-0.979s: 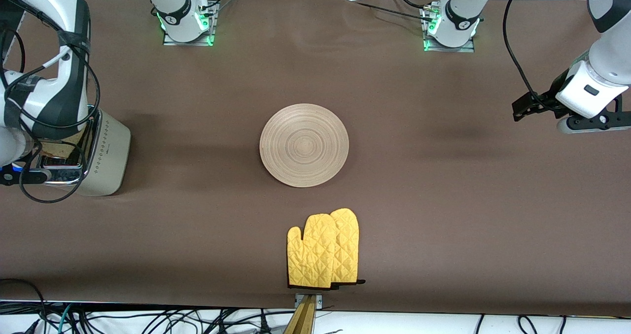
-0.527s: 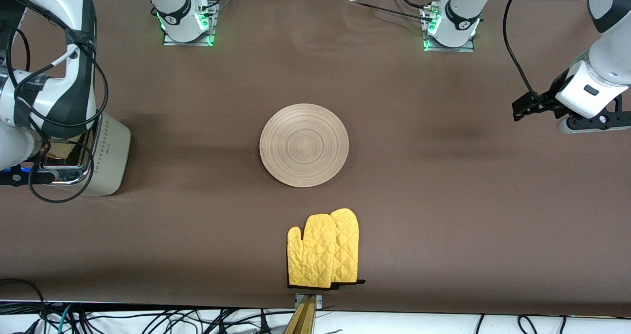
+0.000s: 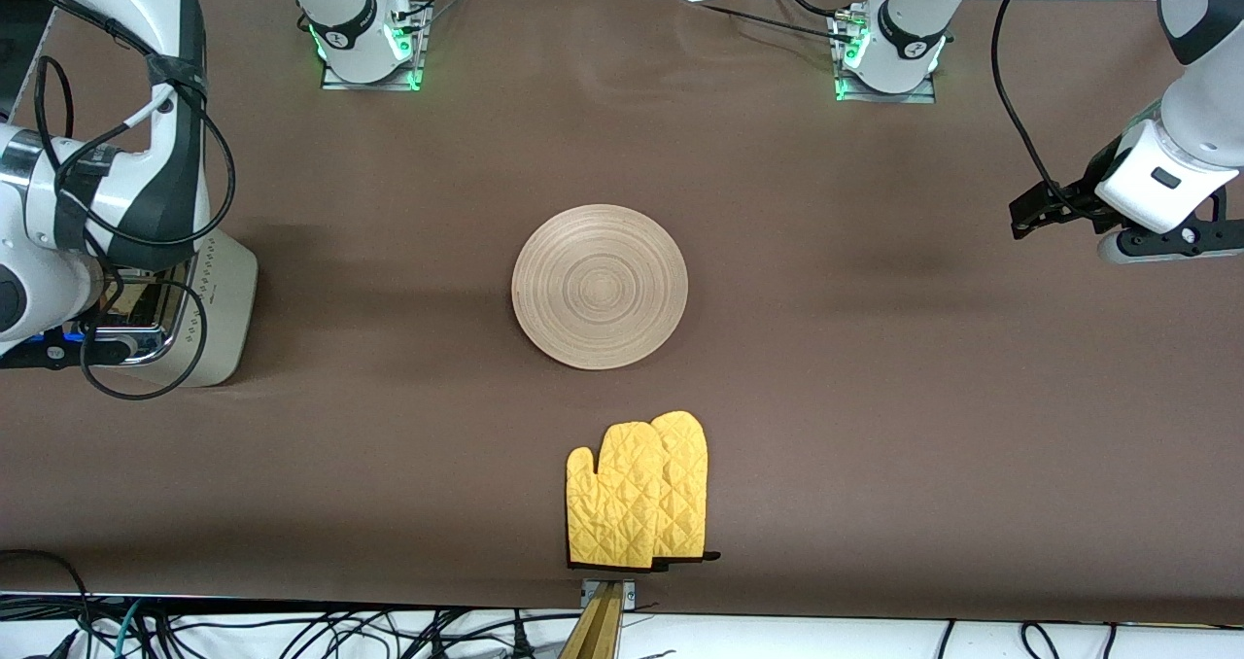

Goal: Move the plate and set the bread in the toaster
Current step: 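Lower the bread into the toaster slot with the right gripper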

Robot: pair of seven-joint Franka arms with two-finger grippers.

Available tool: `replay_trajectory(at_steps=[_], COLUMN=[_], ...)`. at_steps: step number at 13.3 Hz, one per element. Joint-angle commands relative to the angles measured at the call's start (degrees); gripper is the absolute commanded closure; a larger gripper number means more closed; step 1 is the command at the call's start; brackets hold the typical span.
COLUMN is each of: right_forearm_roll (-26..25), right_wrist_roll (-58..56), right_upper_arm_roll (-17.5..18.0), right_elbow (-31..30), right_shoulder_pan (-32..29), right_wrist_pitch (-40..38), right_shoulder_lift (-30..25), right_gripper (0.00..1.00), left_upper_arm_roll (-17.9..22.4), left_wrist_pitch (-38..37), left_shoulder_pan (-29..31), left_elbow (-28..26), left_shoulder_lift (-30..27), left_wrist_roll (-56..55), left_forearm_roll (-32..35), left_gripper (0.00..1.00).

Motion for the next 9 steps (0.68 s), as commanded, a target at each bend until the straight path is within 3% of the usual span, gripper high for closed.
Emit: replay_trajectory(at_steps=[1,9], right_forearm_roll=[0.6,0.6], right_wrist_roll=[0.2,-2.0], right_upper_arm_roll=[0.0,-0.5], right_elbow=[-0.1,-0.2], right_shoulder_pan=[0.5,0.0], right_wrist_pitch=[-0.6,-4.4], right_shoulder_lift=[-0.8,-3.4], right_gripper=[1.0,1.0], left_upper_arm_roll=[0.0,0.0], left_wrist_pitch=[-1.3,-1.3], left_shoulder_pan=[0.1,0.1], left_elbow=[0.9,0.9], left_shoulder_lift=[0.2,0.3], left_wrist_roll=[-0.1,-0.1], left_forearm_roll=[-0.7,-0.7], left_gripper=[0.0,0.0])
